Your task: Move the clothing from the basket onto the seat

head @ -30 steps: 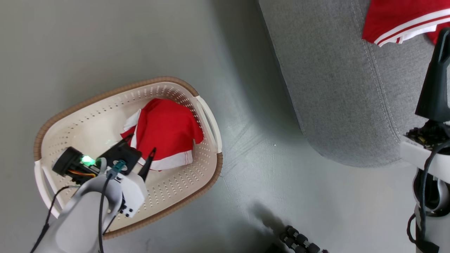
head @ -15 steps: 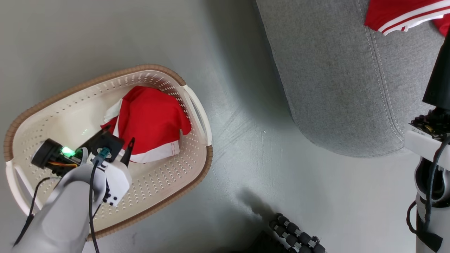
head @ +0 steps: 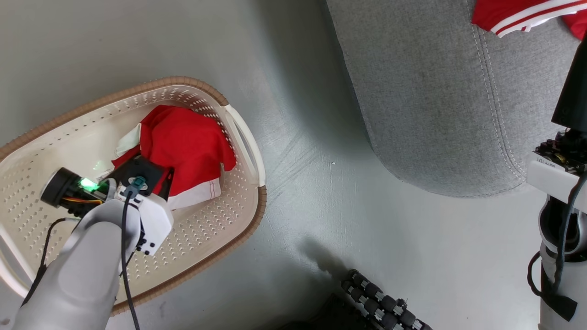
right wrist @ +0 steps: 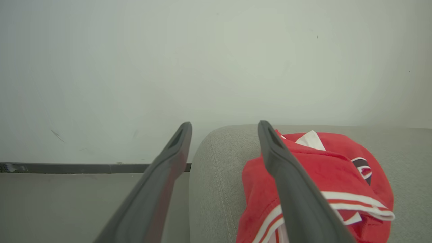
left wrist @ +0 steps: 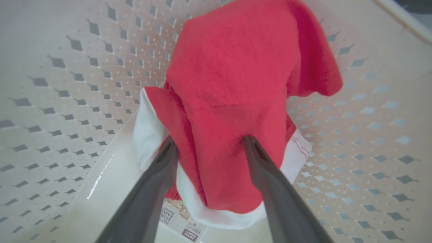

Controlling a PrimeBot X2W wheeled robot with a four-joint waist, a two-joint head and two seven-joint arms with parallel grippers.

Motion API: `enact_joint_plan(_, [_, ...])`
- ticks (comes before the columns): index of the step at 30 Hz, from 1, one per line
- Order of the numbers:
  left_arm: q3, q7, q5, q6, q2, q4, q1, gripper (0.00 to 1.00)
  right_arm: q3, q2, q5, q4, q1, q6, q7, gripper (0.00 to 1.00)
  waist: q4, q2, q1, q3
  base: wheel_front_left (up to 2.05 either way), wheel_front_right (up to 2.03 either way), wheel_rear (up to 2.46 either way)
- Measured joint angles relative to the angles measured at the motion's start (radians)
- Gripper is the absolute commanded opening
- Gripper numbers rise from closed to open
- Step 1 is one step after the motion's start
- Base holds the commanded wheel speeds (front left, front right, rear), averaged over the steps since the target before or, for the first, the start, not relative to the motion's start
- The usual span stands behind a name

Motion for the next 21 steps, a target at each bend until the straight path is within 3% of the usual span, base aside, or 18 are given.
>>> enact_joint_plan(1, [-0.003, 0.0, 0.0, -0.002, -0.003, 0.002, -0.003, 0.74, 0.001, 0.0, 0.0, 0.001, -0.002, 0.0, 0.0, 1.0, -0.002, 0.0, 0.0, 0.001, 0.0, 0.0, 0.0])
enact_joint_plan(3, [-0.009, -0.001, 0.0, -0.004, -0.01, 0.005, -0.005, 0.0, 0.0, 0.0, 0.003, 0.004, -0.002, 0.0, 0.0, 1.0, -0.005, 0.0, 0.0, 0.002, 0.0, 0.0, 0.0])
enact_joint_plan(21, [-0.028, -0.091, 0.008, -0.018, -0.022, -0.01, -0.026, 0.0, -0.017, 0.0, 0.018, 0.031, -0.023, 0.0, 0.0, 1.0, 0.01, 0.0, 0.0, -0.025, 0.0, 0.0, 0.0])
